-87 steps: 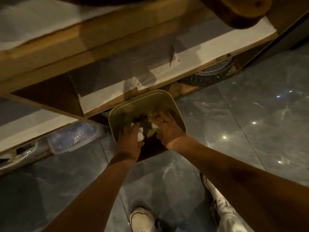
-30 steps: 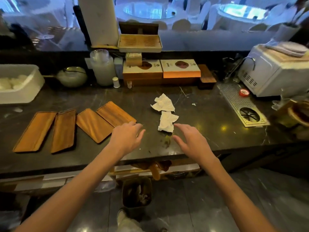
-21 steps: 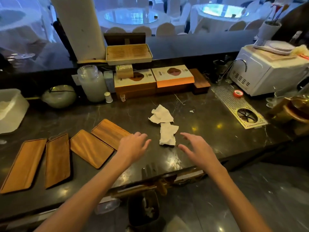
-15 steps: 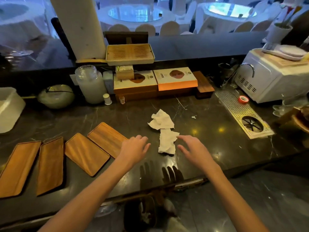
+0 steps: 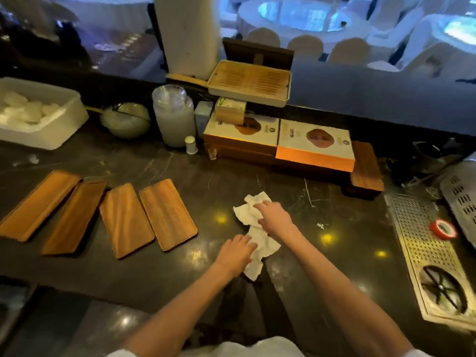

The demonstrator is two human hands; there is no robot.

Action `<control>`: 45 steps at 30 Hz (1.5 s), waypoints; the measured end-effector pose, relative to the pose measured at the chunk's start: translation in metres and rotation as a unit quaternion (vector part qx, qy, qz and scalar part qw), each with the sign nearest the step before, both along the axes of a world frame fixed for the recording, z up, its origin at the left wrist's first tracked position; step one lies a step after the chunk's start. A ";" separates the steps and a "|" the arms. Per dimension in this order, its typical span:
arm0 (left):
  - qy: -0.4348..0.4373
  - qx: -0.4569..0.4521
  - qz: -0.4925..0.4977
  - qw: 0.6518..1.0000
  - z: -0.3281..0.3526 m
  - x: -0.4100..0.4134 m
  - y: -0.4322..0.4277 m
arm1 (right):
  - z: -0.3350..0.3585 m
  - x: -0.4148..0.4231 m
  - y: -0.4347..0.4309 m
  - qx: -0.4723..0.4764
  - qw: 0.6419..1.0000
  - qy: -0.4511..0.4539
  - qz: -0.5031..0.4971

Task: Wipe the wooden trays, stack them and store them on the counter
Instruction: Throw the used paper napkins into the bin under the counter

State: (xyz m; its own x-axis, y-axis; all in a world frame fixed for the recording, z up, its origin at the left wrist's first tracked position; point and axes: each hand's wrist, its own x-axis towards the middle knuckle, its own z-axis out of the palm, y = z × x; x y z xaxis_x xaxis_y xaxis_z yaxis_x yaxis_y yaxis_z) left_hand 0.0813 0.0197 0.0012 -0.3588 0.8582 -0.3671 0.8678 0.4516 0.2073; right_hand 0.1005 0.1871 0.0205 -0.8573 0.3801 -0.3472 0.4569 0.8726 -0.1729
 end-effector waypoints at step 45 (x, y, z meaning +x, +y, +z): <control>-0.217 0.370 0.387 0.816 0.055 -0.050 -0.212 | 0.037 0.009 -0.187 -0.316 0.904 0.273 -0.095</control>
State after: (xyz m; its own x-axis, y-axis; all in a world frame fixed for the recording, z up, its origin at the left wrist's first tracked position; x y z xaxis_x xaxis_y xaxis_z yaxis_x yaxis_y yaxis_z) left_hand 0.0314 -0.1922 0.0557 -0.8725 0.4807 -0.0876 0.1544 0.4412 0.8841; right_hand 0.1094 -0.0002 0.0575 -0.9065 0.4120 -0.0921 0.2843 0.4346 -0.8546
